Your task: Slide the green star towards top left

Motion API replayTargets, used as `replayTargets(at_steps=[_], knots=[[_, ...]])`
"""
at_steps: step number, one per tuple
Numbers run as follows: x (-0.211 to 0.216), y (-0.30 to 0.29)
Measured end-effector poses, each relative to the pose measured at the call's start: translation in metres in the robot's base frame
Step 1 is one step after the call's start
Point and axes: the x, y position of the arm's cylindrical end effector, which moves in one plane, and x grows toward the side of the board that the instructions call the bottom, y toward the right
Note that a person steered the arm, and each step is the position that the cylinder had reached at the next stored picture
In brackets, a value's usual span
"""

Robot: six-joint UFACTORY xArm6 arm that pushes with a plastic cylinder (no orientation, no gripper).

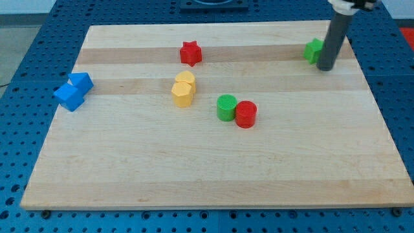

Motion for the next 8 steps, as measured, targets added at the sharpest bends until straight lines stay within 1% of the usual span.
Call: replayTargets(at_steps=[1,2,3,4,5,6,8], knots=[[-0.012,0.013],[-0.039,-0.030],[-0.055,-0.080],[-0.034,-0.061],[-0.037,0.001],[-0.067,0.010],[-0.079,-0.111]])
